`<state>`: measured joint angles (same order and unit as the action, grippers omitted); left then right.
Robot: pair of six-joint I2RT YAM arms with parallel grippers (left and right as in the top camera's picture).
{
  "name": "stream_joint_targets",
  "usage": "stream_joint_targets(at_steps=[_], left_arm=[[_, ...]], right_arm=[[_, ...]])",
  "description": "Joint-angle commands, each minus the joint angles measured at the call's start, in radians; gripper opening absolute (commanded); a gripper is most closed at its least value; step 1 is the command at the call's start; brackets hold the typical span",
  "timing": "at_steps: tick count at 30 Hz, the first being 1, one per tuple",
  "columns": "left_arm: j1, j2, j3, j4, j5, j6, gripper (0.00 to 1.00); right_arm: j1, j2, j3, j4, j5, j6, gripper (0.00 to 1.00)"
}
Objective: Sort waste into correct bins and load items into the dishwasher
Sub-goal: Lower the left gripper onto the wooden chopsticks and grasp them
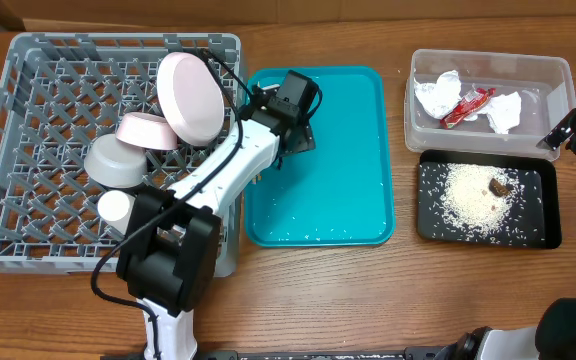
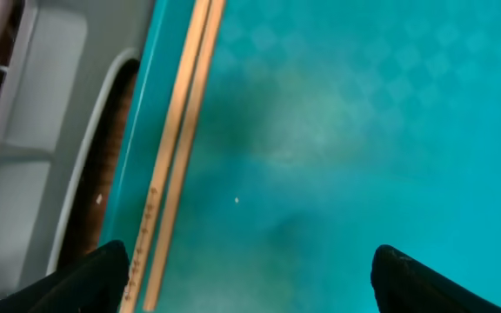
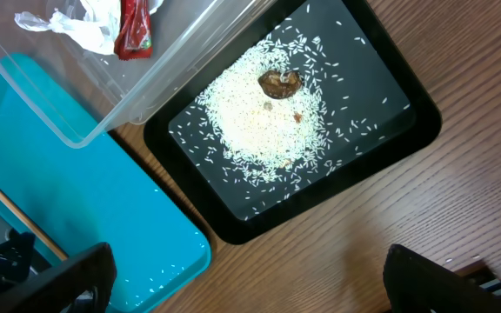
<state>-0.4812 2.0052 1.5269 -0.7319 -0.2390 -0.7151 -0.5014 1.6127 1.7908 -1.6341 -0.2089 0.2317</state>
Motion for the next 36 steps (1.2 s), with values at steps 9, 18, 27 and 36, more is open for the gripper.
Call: stream_joint_targets(at_steps=[9,18,27,36], left_arm=[[0.024,0.083,0.021,0.071,0.001,-0.021,0.9],[0.024,0.158,0.021,0.074,-0.003,-0.014,0.89],[0.024,0.172,0.021,0.057,0.031,-0.014,0.41],[0.021,0.173,0.02,0.027,0.031,-0.014,0.04]], right_arm=[[0.002,-0.02,0.015,0.005,0.0,0.001,1.0],[0.002,-0.02,0.015,0.005,-0.003,0.001,1.0],[0.002,-0.02,0.015,0.005,-0.003,0.001,1.0],[0.002,-0.02,0.015,0.005,-0.003,0.001,1.0]])
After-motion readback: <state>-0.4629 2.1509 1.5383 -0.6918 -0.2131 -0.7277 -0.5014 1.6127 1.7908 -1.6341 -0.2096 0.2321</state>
